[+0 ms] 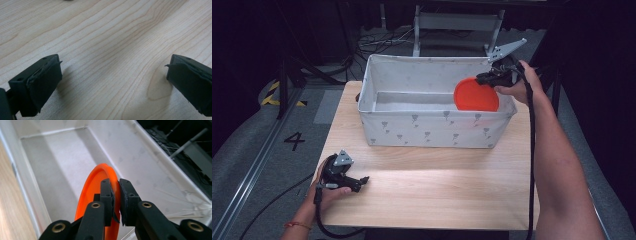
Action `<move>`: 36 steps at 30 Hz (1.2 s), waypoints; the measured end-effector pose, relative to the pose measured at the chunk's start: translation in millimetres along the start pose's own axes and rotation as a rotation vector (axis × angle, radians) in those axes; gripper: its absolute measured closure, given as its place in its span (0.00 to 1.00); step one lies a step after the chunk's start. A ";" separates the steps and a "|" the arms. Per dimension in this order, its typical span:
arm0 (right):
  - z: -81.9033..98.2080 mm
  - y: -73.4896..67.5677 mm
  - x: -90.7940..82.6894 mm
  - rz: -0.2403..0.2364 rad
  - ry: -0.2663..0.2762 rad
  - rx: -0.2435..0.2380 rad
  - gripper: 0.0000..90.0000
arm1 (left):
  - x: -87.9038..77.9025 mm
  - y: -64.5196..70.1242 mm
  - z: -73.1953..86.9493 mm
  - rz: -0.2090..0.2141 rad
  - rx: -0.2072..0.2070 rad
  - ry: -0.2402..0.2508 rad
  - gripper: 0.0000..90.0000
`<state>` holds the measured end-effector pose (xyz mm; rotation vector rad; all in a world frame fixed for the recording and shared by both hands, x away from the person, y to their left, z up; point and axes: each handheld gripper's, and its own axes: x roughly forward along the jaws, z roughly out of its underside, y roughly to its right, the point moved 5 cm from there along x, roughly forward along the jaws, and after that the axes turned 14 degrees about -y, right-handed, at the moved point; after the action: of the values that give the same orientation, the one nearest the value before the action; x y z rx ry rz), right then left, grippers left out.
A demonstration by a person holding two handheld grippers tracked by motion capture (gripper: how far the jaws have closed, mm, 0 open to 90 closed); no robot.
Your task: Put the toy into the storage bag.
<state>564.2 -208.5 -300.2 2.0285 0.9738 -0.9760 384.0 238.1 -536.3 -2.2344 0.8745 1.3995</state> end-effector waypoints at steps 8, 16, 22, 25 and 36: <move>14.9 -11.3 12.8 -0.071 -0.063 -0.100 0.91 | 0.4 0.3 -0.6 0.004 -0.005 0.001 0.00; 25.5 -19.5 17.8 -0.108 -0.109 -0.151 0.91 | 0.5 0.4 -0.6 0.004 -0.005 0.002 0.00; 26.1 -26.7 21.9 -0.126 -0.147 -0.195 0.91 | 0.4 0.3 -0.6 0.004 -0.005 0.001 0.00; 25.1 -28.4 22.8 -0.129 -0.159 -0.208 0.91 | 0.4 0.3 -0.6 0.004 -0.005 0.001 0.00; 25.0 -29.3 24.5 -0.125 -0.173 -0.219 0.91 | 0.5 0.3 -0.6 0.003 -0.004 0.002 0.00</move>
<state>542.2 -206.1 -340.1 1.6916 1.0732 -1.0430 384.4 237.4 -536.5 -2.2392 0.8769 1.4015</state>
